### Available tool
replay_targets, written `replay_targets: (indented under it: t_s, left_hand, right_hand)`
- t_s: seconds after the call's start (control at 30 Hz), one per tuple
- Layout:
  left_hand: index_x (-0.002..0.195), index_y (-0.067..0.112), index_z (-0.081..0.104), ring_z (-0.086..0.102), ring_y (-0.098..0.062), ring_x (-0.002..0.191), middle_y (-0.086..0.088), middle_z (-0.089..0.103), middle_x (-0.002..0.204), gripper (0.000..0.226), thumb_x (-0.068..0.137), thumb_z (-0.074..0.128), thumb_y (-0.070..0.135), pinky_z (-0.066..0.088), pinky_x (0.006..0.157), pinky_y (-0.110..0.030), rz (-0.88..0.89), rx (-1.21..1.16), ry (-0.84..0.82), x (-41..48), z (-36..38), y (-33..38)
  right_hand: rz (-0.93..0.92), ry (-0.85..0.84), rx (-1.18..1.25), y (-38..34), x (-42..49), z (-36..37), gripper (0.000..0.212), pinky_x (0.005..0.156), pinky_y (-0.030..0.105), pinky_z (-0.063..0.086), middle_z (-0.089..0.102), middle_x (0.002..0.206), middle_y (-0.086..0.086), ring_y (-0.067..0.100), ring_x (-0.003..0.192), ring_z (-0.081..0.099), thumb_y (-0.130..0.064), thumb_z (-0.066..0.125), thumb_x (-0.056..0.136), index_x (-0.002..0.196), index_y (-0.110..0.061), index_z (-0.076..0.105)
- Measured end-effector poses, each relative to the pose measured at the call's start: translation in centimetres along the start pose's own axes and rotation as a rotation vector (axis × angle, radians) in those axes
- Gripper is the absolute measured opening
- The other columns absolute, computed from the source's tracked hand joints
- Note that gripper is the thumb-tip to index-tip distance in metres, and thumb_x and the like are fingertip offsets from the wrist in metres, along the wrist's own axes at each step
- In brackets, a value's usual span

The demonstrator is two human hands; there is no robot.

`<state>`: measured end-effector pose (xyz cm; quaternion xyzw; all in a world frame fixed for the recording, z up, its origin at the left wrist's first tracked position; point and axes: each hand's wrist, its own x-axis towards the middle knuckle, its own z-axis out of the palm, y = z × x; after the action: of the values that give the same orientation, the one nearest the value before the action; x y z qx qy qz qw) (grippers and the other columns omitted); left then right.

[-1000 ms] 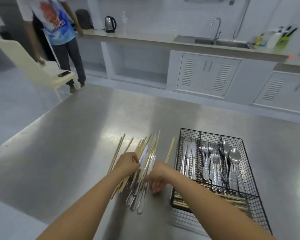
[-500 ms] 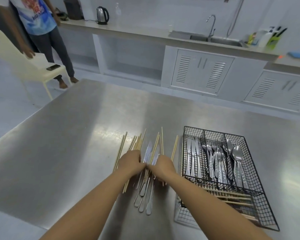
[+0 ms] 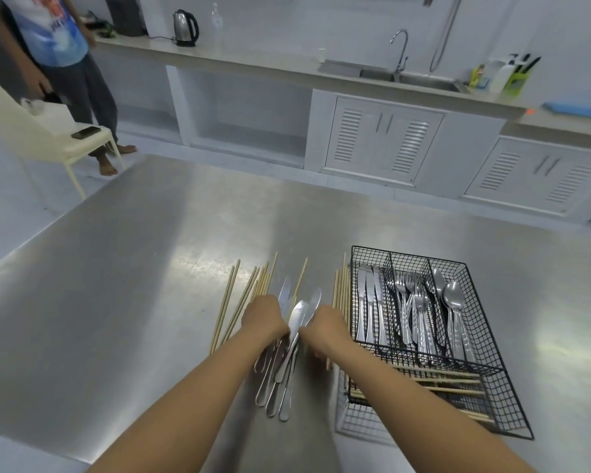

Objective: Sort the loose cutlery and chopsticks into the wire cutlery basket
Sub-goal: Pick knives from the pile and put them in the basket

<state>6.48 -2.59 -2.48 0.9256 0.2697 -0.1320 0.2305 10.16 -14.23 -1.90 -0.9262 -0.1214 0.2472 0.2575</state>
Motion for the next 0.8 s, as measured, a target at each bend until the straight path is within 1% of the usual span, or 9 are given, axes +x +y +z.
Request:
replay_targets:
  t_s: [0.07, 0.13, 0.2, 0.27, 0.37, 0.47, 0.6, 0.7, 0.8]
  left_hand:
    - [0.082, 0.007, 0.055, 0.063, -0.022, 0.078, 0.001, 0.043, 0.062, 0.013, 0.076, 0.067, 0.009, 0.038, 0.051, -0.022, -0.013, 0.017, -0.012, 0.2, -0.1, 0.2]
    - [0.100, 0.001, 0.059, 0.064, -0.025, 0.081, -0.001, 0.042, 0.062, 0.023, 0.078, 0.063, 0.004, 0.041, 0.056, -0.025, -0.008, 0.014, -0.023, 0.0, -0.2, 0.4]
    - [0.082, 0.005, 0.054, 0.064, -0.026, 0.084, 0.000, 0.040, 0.063, 0.006, 0.080, 0.058, 0.001, 0.040, 0.056, -0.024, -0.020, 0.008, -0.018, 0.1, -0.4, 0.3]
    - [0.064, 0.011, 0.041, 0.058, -0.020, 0.069, 0.000, 0.040, 0.063, 0.024, 0.080, 0.054, 0.000, 0.035, 0.047, -0.020, -0.064, -0.033, -0.014, 0.1, -0.6, -0.2]
    - [0.059, 0.013, 0.036, 0.039, -0.012, 0.049, 0.000, 0.038, 0.059, 0.029, 0.079, 0.054, 0.003, 0.028, 0.042, -0.020, -0.118, -0.098, -0.002, 0.2, -0.5, -0.9]
    - [0.088, 0.008, 0.048, 0.048, -0.017, 0.065, 0.002, 0.039, 0.066, 0.012, 0.079, 0.056, 0.007, 0.035, 0.051, -0.023, -0.101, -0.100, 0.059, -0.2, -0.6, -1.1]
    - [0.118, 0.011, 0.046, 0.056, -0.024, 0.084, -0.006, 0.056, 0.098, 0.042, 0.078, 0.058, 0.008, 0.041, 0.062, -0.029, -0.042, 0.024, 0.083, -1.1, -0.8, -1.1]
    - [0.089, 0.015, 0.053, 0.062, -0.022, 0.090, -0.003, 0.057, 0.098, 0.016, 0.075, 0.061, 0.019, 0.041, 0.063, -0.027, -0.030, 0.080, 0.112, -1.5, -0.7, -0.9]
    - [0.075, 0.018, 0.047, 0.061, -0.019, 0.083, 0.004, 0.050, 0.077, 0.026, 0.071, 0.068, 0.032, 0.041, 0.061, -0.025, -0.036, 0.123, 0.080, -1.9, -0.5, -0.5]
  right_hand:
    - [0.007, -0.104, -0.002, -0.3, -0.6, 0.3, 0.018, 0.054, 0.027, 0.053, 0.062, 0.069, 0.005, 0.020, 0.047, 0.060, -0.024, 0.065, 0.080, 0.068, -0.016, 0.053]
    - [0.047, -0.180, -0.016, -0.7, -1.4, 0.5, 0.027, 0.053, 0.028, 0.053, 0.058, 0.059, 0.003, 0.019, 0.041, 0.058, -0.032, 0.070, 0.079, 0.067, -0.016, 0.051]
    - [0.082, -0.208, -0.044, -1.0, -1.9, 0.7, 0.028, 0.062, 0.033, 0.056, 0.056, 0.062, 0.005, 0.027, 0.057, 0.062, -0.031, 0.070, 0.081, 0.072, -0.011, 0.052]
    - [0.085, -0.210, -0.095, -1.4, -2.0, 0.9, 0.031, 0.073, 0.035, 0.057, 0.063, 0.074, 0.010, 0.031, 0.076, 0.067, -0.025, 0.068, 0.082, 0.066, -0.012, 0.044]
    - [0.088, -0.176, -0.112, -1.9, -2.0, 1.1, 0.031, 0.078, 0.035, 0.059, 0.070, 0.099, 0.017, 0.033, 0.089, 0.071, -0.022, 0.067, 0.080, 0.064, -0.013, 0.041]
    - [0.093, -0.163, -0.126, -2.0, -1.7, 1.4, 0.031, 0.080, 0.037, 0.059, 0.070, 0.103, 0.016, 0.032, 0.092, 0.071, -0.022, 0.067, 0.080, 0.065, -0.012, 0.041]
    - [0.128, -0.100, -0.123, -1.7, -1.6, 1.9, 0.028, 0.078, 0.035, 0.058, 0.065, 0.100, 0.011, 0.030, 0.095, 0.070, -0.018, 0.067, 0.078, 0.066, -0.014, 0.041]
    - [0.137, -0.061, -0.135, -1.6, -1.6, 2.4, 0.015, 0.080, 0.038, 0.059, 0.057, 0.091, 0.006, 0.030, 0.095, 0.068, -0.019, 0.065, 0.081, 0.083, -0.013, 0.051]
    - [0.145, -0.001, -0.132, -1.5, -1.8, 2.8, 0.028, 0.075, 0.033, 0.058, 0.065, 0.098, 0.004, 0.027, 0.094, 0.067, -0.031, 0.067, 0.078, 0.098, -0.012, 0.061]
